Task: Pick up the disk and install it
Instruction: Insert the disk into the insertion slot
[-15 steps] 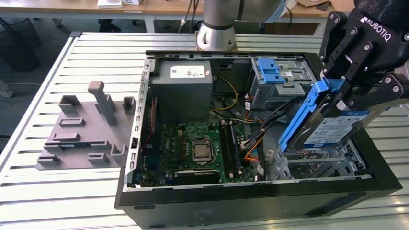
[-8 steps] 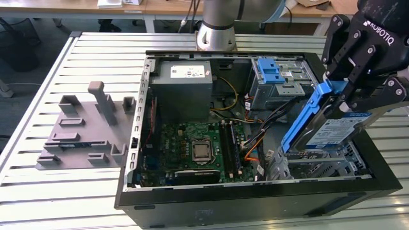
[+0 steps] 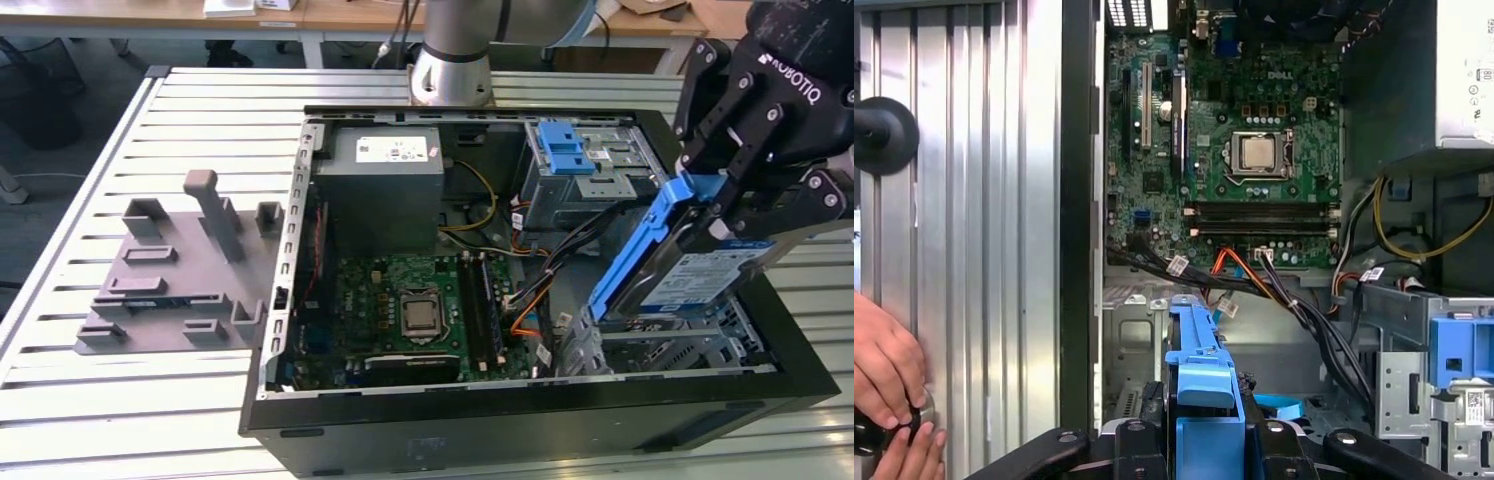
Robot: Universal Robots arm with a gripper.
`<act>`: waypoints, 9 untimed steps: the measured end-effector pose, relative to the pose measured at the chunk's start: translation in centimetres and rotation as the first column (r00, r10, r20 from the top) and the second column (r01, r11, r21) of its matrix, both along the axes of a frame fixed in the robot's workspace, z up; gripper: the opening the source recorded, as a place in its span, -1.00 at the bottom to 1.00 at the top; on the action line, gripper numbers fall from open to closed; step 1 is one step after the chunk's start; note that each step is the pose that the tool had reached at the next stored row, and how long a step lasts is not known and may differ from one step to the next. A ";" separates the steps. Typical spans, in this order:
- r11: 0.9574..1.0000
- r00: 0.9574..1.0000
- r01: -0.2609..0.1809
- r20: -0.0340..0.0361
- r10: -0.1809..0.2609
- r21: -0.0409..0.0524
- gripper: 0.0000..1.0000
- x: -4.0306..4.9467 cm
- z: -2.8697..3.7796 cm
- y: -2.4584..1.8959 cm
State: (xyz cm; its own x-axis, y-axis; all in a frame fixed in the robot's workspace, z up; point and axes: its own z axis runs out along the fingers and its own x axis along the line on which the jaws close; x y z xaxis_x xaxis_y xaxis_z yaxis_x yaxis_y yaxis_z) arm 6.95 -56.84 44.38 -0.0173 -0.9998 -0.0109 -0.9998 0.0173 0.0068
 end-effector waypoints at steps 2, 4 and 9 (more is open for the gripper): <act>1.000 1.000 0.000 0.000 0.000 0.000 -0.27 0.07 -0.09 0.00; 1.000 1.000 0.000 0.000 0.000 0.000 -0.27 0.12 -0.18 0.00; 1.000 1.000 0.000 0.000 0.000 0.000 -0.27 0.30 -0.42 0.00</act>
State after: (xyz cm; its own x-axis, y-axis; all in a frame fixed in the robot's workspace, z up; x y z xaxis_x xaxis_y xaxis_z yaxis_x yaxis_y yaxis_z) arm 7.25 -56.84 43.97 -0.0174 -0.9998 -0.0110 -0.9998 0.0173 0.0068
